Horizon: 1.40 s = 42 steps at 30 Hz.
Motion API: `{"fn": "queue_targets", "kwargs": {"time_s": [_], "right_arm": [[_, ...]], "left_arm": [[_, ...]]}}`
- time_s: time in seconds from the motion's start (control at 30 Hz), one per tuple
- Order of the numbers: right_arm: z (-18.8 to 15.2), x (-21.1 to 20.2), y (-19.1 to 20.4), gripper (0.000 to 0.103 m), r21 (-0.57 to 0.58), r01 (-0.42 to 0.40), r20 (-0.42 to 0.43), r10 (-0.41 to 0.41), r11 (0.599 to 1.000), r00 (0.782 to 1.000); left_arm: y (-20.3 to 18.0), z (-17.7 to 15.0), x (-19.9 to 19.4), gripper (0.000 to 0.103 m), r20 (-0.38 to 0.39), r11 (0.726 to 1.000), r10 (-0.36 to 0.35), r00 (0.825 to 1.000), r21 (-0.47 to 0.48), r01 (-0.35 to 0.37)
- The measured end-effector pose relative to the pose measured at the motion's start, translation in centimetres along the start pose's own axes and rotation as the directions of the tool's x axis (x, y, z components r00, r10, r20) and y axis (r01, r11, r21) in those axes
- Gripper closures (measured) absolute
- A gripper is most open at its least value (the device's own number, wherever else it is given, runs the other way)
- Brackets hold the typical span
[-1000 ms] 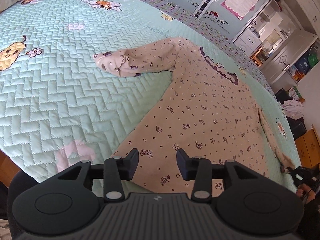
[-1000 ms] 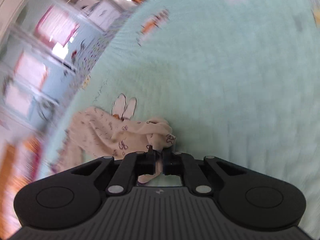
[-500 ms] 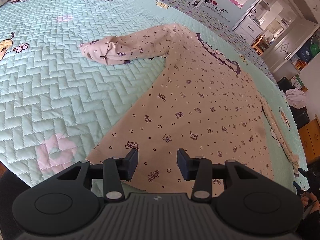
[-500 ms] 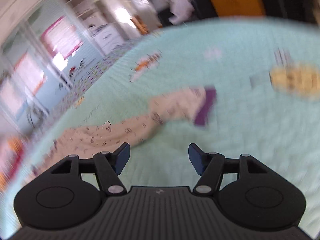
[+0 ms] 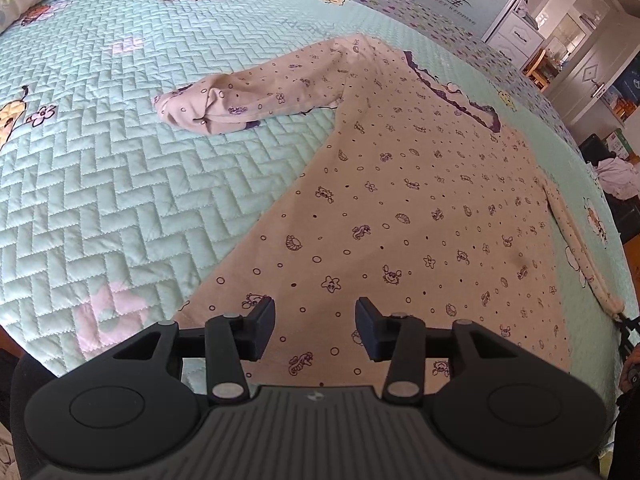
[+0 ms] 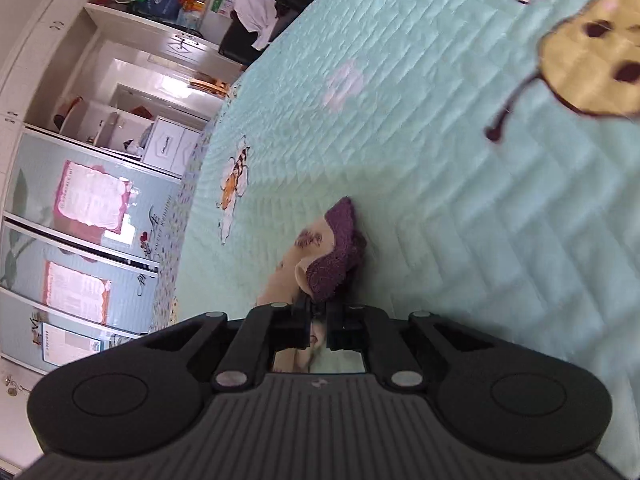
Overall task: Fold clothes
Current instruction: 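Carry the sleeve cuff with the right gripper across the garment body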
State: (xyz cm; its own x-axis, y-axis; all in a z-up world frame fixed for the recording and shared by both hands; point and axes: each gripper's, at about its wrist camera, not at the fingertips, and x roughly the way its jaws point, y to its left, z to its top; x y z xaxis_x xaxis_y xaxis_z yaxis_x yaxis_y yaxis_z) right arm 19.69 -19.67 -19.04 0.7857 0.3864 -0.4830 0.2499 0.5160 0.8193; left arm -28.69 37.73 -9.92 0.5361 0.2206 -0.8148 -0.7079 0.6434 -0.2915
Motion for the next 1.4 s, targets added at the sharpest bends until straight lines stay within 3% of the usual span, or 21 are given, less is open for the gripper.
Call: {"fn": "queue_targets", "kwargs": {"time_s": [0.13, 0.23, 0.4, 0.47, 0.57, 0.73, 0.8, 0.83, 0.87, 0.97, 1.1, 1.2, 1.33, 1.4], "right_arm": [[5.3, 0.1, 1.9, 0.097, -0.049, -0.011, 0.137, 0.018, 0.999, 0.99], [7.1, 0.5, 1.3, 0.084, -0.031, 0.043, 0.162, -0.037, 0.999, 0.986], [3.4, -1.7, -0.2, 0.076, -0.086, 0.003, 0.108, 0.007, 0.996, 0.994], [1.7, -2.6, -0.2, 0.06, -0.123, -0.023, 0.087, 0.034, 0.992, 0.996], [1.3, -1.7, -0.8, 0.049, -0.072, -0.011, 0.08, 0.017, 0.997, 0.997], [2.9, 1.4, -1.2, 0.049, 0.059, -0.027, 0.037, 0.025, 0.998, 0.999], [3.6, 2.8, -1.2, 0.054, 0.087, -0.031, 0.029, 0.029, 0.996, 0.999], [3.9, 3.3, -1.2, 0.072, 0.094, -0.013, 0.019, 0.011, 0.995, 1.0], [4.2, 3.8, -1.1, 0.102, 0.1, 0.011, 0.008, -0.011, 0.995, 1.0], [3.5, 0.9, -0.1, 0.103, 0.024, 0.009, 0.093, -0.011, 1.0, 0.996], [1.0, -6.8, 0.8, 0.103, -0.099, -0.099, 0.24, 0.121, 0.99, 0.963], [-0.8, -6.8, -2.3, 0.103, -0.063, -0.002, 0.162, 0.012, 0.998, 0.987], [-0.9, -6.1, -3.1, 0.103, -0.042, 0.0, 0.117, 0.005, 0.999, 0.993], [-1.0, -5.8, -3.4, 0.097, -0.032, -0.002, 0.097, 0.005, 0.999, 0.995]], "left_arm": [[-0.5, 0.6, 0.1, 0.054, 0.003, 1.0, 0.029, 1.0, 0.005, -0.029], [-0.9, 0.7, 0.9, 0.054, -0.012, 0.999, 0.035, 0.999, 0.0, -0.035], [-2.3, 0.6, 2.0, 0.054, -0.045, 0.999, 0.022, 0.999, 0.035, -0.02], [-2.6, 0.7, 1.9, 0.054, -0.042, 0.999, 0.014, 0.999, 0.045, -0.012], [-2.7, 0.7, 1.2, 0.053, -0.024, 0.999, 0.001, 1.0, 0.046, 0.0], [-1.8, 0.3, 0.7, 0.052, -0.018, 1.0, 0.019, 1.0, 0.019, -0.018], [-1.7, 0.2, 0.7, 0.052, -0.021, 1.0, 0.024, 0.999, 0.011, -0.024], [-1.7, 0.2, 0.7, 0.052, -0.02, 1.0, 0.023, 1.0, 0.007, -0.023], [-1.7, 0.2, 0.7, 0.052, -0.019, 1.0, 0.019, 1.0, 0.006, -0.019], [-1.8, 0.2, 0.6, 0.051, -0.018, 1.0, 0.013, 1.0, 0.013, -0.013], [-1.8, 0.2, 1.1, 0.051, -0.026, 1.0, 0.0, 1.0, 0.013, 0.0], [-1.9, 0.0, 1.4, 0.051, -0.03, 1.0, -0.017, 0.999, 0.012, 0.018], [-2.1, -0.5, 0.7, 0.051, -0.023, 0.999, -0.043, 0.999, 0.02, 0.043], [-1.6, -0.6, 0.3, 0.051, -0.015, 0.999, -0.038, 0.999, 0.004, 0.038]]}}
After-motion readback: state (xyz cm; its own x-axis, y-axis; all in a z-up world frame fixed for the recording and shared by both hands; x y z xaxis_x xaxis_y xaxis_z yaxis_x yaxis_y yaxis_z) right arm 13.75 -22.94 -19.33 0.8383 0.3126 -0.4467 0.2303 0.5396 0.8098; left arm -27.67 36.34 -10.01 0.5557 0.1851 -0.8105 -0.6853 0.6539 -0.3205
